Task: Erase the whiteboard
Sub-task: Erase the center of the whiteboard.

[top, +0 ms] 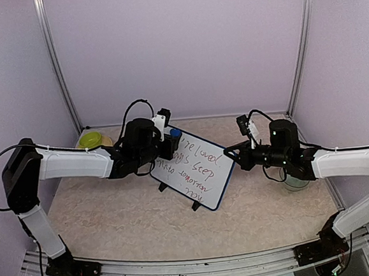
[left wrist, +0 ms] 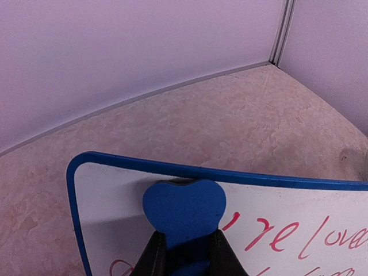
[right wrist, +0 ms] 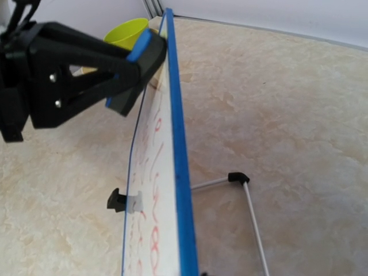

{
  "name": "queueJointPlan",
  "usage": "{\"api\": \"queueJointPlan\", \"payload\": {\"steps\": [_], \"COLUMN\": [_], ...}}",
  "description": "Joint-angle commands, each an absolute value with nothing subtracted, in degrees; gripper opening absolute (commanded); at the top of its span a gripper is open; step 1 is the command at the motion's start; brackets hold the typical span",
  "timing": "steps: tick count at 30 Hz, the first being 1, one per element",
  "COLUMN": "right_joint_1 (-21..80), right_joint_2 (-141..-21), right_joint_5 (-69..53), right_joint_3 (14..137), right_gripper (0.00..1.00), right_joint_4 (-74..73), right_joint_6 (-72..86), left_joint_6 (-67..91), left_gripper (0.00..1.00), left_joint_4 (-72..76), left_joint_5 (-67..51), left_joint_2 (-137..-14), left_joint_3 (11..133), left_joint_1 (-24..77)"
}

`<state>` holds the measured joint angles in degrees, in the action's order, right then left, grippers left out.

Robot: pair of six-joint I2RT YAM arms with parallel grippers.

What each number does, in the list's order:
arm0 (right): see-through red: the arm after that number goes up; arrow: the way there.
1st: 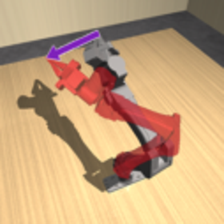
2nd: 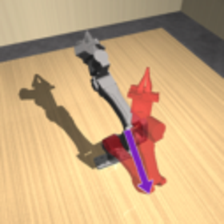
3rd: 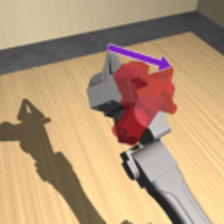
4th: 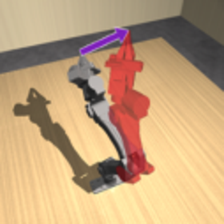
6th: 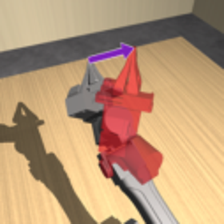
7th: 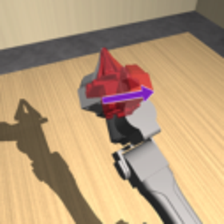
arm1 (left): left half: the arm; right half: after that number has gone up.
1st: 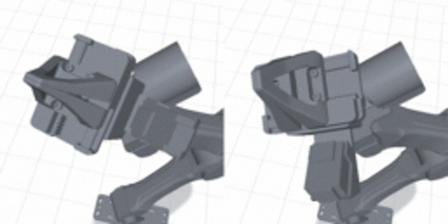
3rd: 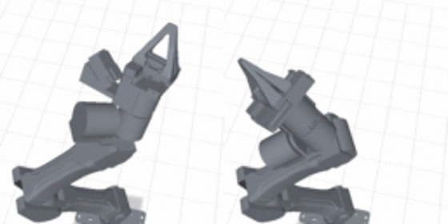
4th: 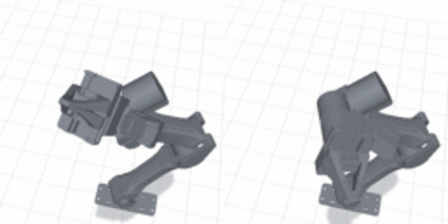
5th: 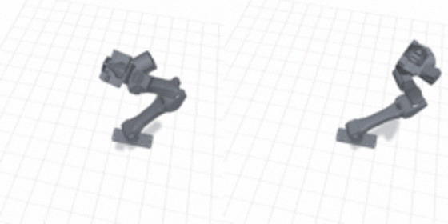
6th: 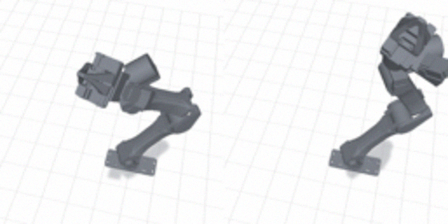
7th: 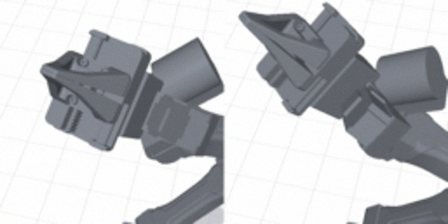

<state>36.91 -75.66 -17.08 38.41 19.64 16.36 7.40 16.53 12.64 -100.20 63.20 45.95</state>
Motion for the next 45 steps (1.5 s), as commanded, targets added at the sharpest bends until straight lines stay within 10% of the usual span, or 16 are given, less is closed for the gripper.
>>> {"api": "queueJointPlan", "payload": {"steps": [1,18,45], "right_joint_1": [38.58,38.72,39.02], "right_joint_2": [-78.31,-79.49,-79.98], "right_joint_5": [-23.18,-23.69,-23.65], "right_joint_3": [36.94,37.46,37.80], "right_gripper": [0.00,0.00,0.00], "right_joint_4": [10.74,10.68,9.95], "right_joint_6": [8.13,8.04,7.65], "left_joint_6": [6.12,8.89,6.11], "left_gripper": [0.18,0.17,0.18], "left_joint_4": [15.86,17.18,15.84], "left_joint_5": [11.58,14.43,12.98], "left_joint_2": [-102.63,-99.08,-103.15], "left_joint_3": [65.34,50.33,63.73], "left_joint_1": [47.01,47.11,47.20]}}
